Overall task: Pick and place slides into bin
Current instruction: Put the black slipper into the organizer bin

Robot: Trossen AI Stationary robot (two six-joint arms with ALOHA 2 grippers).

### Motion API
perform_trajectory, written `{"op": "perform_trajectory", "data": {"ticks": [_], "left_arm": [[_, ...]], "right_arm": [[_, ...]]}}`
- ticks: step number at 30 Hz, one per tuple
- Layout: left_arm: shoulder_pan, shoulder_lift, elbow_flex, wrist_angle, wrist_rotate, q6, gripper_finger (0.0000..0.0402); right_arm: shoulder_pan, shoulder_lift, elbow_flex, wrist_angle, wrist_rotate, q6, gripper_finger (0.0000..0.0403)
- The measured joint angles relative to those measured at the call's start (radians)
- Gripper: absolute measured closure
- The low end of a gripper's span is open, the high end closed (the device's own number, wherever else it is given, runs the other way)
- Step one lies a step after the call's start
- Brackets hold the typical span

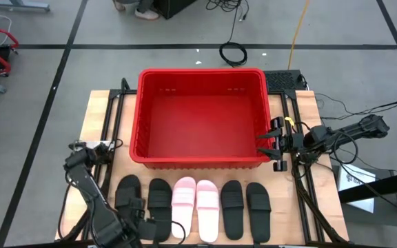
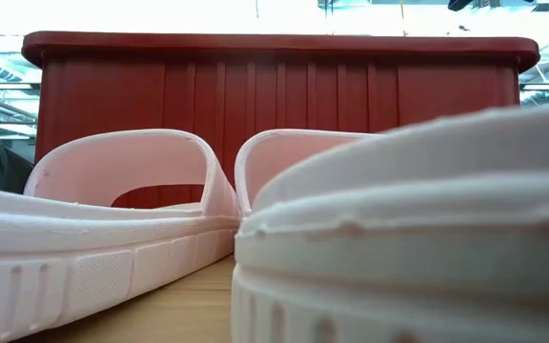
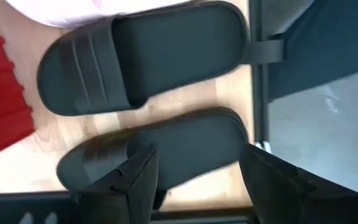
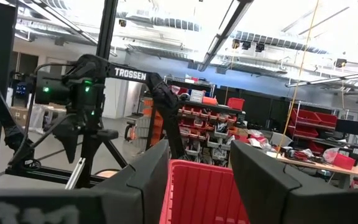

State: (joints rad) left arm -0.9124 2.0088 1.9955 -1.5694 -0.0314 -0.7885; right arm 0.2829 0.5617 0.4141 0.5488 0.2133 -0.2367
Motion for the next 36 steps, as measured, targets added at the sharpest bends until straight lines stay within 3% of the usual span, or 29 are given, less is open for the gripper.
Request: {"op": "perform_trajectory", "data": {"ticks": [12, 36], "left_arm": [[-0.033, 0.003, -0.258, -0.004, 0.111, -0.071, 0.0183], [-0.046, 0.002, -0.463, -0.001, 0.032, -0.044, 0.0183]], "right_arm": [[0.0, 0.0, 0.0, -0.011, 0.0, 0.011, 0.0238], [0.0, 0.011, 0.0, -0.015, -0.001, 0.016, 0.0238]]}}
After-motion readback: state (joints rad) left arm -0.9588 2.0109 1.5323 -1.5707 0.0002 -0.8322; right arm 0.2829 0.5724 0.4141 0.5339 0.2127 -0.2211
